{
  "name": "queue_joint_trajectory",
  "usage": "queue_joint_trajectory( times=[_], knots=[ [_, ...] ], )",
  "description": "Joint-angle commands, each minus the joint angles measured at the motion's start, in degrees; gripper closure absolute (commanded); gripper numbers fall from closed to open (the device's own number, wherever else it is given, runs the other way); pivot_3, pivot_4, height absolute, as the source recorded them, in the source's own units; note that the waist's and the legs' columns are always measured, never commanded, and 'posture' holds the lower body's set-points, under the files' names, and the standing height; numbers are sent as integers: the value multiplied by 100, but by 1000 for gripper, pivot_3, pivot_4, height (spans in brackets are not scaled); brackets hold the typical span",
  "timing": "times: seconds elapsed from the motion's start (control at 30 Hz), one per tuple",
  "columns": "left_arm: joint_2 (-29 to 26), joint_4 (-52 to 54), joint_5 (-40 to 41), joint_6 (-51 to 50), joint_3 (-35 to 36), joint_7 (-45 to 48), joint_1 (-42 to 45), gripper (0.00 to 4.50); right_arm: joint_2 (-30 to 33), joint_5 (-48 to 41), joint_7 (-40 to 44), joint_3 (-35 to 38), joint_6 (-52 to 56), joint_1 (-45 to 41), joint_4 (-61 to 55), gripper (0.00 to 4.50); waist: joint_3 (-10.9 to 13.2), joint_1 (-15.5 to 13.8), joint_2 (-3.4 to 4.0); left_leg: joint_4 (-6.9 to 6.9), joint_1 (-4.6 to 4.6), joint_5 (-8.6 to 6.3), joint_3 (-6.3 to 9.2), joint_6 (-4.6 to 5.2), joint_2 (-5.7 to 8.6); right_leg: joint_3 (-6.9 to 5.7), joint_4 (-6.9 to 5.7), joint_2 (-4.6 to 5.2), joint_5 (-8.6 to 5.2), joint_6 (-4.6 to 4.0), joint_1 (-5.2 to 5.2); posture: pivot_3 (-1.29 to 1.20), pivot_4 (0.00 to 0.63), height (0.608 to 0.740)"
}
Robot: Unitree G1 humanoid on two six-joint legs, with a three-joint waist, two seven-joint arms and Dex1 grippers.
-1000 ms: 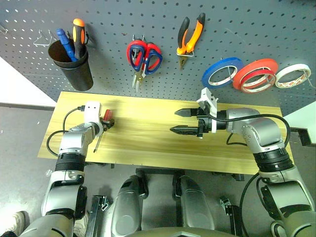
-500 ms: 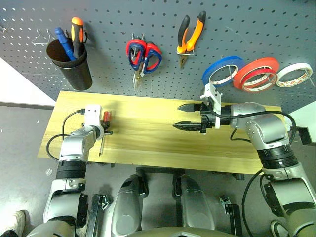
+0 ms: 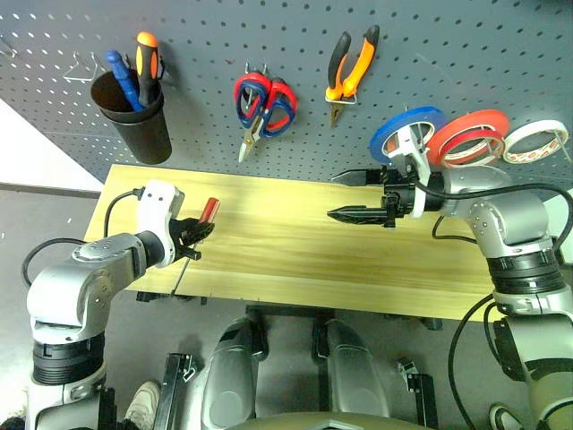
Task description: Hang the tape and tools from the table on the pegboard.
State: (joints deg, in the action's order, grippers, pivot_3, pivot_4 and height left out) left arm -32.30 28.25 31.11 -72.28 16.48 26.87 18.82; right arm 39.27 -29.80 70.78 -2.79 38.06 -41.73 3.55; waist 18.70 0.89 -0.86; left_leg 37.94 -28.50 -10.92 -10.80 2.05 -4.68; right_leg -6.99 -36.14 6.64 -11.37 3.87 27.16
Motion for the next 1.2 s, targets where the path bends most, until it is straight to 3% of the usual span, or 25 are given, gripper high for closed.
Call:
queue_joint_trajectory(
  times=[0.03, 0.43, 1.0, 1.2],
  knots=[
    [-155, 400, 339, -108, 493, -21, 413, 3580, 261, -356, 119, 465, 139, -153, -322, 0, -59, -7, -8, 1, 0, 0, 0, 0, 6, 0, 2, -4, 3, 2, -2, 1, 148, 730],
    [-241, -52, 860, 548, 579, 154, 1760, 3580, 593, -1071, -135, 1338, 485, -293, -630, 0, -529, 8, -23, 9, 5, 3, -3, -5, 5, 0, 8, -16, 9, 2, -12, -48, 68, 730],
    [-498, -3186, -719, 4483, -72, 543, 3739, 3580, 275, -1073, -471, 1319, 61, -537, -552, 0, -970, 160, -5, 9, 31, 3, -18, -5, -3, -2, 6, -36, 9, 1, -39, -78, 21, 730],
    [-486, -4073, -1100, 5276, -212, 552, 3952, 3580, 294, -1112, -581, 1382, 24, -374, -689, 0, -1037, 211, -4, 6, 51, 3, -20, -5, -7, 1, 3, -41, 8, 1, -52, -100, 23, 730]
  ],
)
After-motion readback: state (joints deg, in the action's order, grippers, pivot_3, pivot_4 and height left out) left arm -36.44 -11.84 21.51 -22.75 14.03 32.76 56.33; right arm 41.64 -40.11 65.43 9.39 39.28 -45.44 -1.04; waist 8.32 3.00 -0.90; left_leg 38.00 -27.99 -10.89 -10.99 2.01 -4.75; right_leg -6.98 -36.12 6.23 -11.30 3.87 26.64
